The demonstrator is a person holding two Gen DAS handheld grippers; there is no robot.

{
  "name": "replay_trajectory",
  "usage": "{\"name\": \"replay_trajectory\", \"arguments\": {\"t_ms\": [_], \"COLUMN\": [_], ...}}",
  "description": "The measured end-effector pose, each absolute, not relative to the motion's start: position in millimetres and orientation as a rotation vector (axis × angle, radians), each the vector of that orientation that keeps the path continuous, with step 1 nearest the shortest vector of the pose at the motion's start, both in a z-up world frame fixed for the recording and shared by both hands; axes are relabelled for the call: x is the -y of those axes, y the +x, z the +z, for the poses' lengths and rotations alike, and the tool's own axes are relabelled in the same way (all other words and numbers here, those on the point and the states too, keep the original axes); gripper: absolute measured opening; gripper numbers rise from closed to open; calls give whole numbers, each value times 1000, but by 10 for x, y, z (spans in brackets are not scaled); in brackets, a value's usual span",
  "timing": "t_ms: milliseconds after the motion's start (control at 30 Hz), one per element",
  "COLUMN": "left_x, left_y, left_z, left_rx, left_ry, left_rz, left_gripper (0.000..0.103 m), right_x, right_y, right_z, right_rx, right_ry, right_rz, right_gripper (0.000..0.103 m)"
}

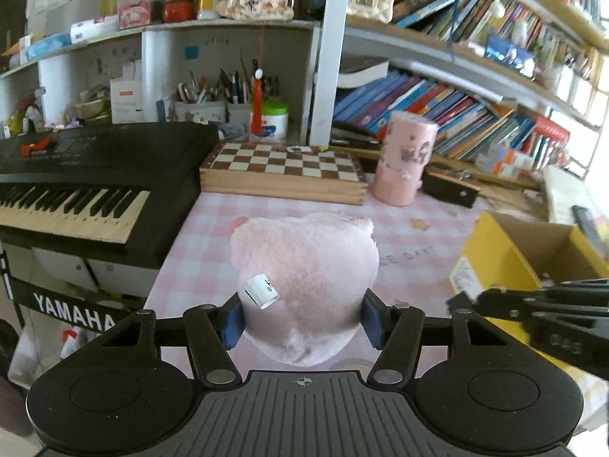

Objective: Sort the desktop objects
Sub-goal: 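Lift and carry the pig and binder clip with both tools toward the yellow box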

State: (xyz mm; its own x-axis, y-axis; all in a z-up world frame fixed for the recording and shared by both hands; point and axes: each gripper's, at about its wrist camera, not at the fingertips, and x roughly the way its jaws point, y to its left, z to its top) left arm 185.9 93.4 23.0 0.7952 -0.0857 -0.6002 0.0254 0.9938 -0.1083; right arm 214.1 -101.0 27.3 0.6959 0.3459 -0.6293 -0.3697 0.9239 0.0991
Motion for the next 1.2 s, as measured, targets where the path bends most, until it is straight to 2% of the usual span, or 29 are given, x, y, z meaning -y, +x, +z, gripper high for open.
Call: {"name": "replay_trajectory", "arguments": {"t_ms": [767, 1200], "left_x": [-1016, -867], "left_y": [514, 265], "left_z": [151, 117], "left_rx": [-691, -700], "left_ry": [26, 71], "left_rz": [-227, -352], "left_gripper": [60, 60], "right_x": [801, 915], "right_y": [589, 122], "right_z": [179, 136], "right_rx": [-727, -755], "right_ry": [58, 112], "right_rz": [253, 137], "right_gripper": [2, 2]}}
